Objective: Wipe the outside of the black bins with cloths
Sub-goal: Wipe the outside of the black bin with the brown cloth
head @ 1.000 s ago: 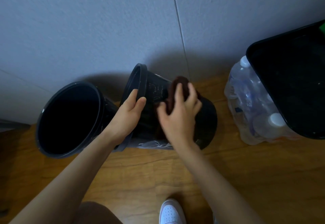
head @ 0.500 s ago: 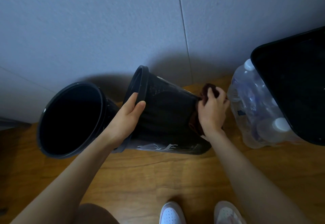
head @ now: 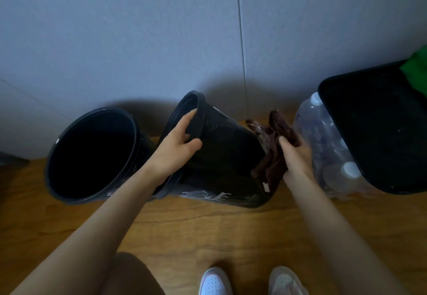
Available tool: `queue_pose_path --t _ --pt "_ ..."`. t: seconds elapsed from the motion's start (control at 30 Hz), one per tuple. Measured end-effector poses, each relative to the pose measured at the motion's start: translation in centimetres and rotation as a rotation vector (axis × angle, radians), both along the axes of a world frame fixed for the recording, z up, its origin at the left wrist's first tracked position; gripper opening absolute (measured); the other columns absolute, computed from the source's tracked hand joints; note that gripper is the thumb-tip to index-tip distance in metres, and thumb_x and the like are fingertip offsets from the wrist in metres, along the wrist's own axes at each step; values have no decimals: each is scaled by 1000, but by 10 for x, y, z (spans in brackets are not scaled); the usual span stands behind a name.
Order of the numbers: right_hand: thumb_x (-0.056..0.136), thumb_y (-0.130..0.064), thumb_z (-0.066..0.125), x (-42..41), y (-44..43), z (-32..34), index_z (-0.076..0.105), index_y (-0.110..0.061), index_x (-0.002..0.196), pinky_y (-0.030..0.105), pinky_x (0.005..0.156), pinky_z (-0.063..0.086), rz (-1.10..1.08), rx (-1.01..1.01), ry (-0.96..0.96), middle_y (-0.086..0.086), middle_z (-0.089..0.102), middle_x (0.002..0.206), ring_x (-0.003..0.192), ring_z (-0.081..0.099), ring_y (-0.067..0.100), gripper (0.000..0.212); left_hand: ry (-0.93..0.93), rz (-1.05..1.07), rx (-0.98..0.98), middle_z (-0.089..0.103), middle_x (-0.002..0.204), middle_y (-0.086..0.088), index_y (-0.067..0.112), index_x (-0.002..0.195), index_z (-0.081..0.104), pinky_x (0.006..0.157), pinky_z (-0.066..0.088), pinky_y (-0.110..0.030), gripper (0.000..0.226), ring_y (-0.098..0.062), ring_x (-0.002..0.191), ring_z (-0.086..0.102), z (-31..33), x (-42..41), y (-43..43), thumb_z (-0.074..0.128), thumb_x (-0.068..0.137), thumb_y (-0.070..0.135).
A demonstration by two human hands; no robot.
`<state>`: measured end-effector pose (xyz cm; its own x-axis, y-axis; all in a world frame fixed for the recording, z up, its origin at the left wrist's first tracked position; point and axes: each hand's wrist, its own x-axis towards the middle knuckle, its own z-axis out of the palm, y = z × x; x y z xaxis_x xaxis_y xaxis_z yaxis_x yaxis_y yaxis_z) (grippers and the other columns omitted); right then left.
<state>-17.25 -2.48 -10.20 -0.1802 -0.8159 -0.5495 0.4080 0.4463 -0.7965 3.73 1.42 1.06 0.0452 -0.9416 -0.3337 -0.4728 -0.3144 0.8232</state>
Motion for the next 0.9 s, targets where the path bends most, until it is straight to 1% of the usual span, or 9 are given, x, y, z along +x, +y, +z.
queue_pose_path --t 0.17,0.27,0.33,0.37,0.43,0.5,0.57,0.7,0.9 --pt "90 -24 57 5 4 7 61 -15 121 38 91 50 17 7 -325 11 65 116 105 64 25 32 -181 7 -35 63 106 -7 32 146 17 89 51 -51 67 -34 98 62 -4 -4 -3 47 91 8" --pt "87 -27 56 5 10 12 74 -15 98 31 80 56 66 -98 -535 7 72 99 90 69 17 25 -249 -62 -112 62 111 -12 37 148 8 87 52 -40 78 -31 89 62 -5 -7 -4 49 91 4" --pt "58 -43 76 7 11 20 78 -20 74 24 60 57 163 -112 -562 1 74 78 71 70 11 28 -318 -144 -168 58 121 -2 37 145 21 82 49 -28 72 -20 89 58 -7 -9 -5 50 90 1" --pt "53 -42 79 9 13 30 77 -16 79 21 65 56 236 -138 -617 8 74 82 77 71 13 37 -337 -170 -180 57 123 1 35 142 31 79 50 -25 65 -17 89 60 -8 -10 -6 49 91 1" --pt "91 -17 53 2 14 39 58 10 115 20 98 43 45 -268 -340 35 61 110 110 61 25 36 -351 -186 -182 64 110 3 31 128 50 66 50 -14 48 -3 78 61 -11 -11 -9 47 91 0" --pt "100 -5 32 2 15 52 57 -4 111 14 86 48 27 -342 17 23 68 97 94 68 14 27 -366 -191 -173 61 85 8 24 111 61 48 39 -8 34 7 56 53 -11 -13 -10 46 91 0" --pt "94 -8 48 8 17 49 60 -25 97 27 80 52 90 -220 -157 0 68 92 84 67 11 22 -370 -197 -163 54 74 13 21 103 64 42 34 -8 27 8 46 49 -10 -15 -12 46 93 3" --pt "89 -3 56 -2 18 57 60 -27 109 43 95 49 116 -283 -13 3 65 113 107 62 21 31 -311 -147 -160 69 90 6 22 103 68 68 48 -18 25 -3 81 63 -6 -25 -13 46 96 31" --pt "89 -8 54 -14 18 76 62 -20 111 32 69 59 144 -204 -329 4 71 101 87 70 19 26 -240 -96 -128 66 98 12 21 108 68 72 43 -8 36 0 91 59 -3 -28 -13 55 86 47"
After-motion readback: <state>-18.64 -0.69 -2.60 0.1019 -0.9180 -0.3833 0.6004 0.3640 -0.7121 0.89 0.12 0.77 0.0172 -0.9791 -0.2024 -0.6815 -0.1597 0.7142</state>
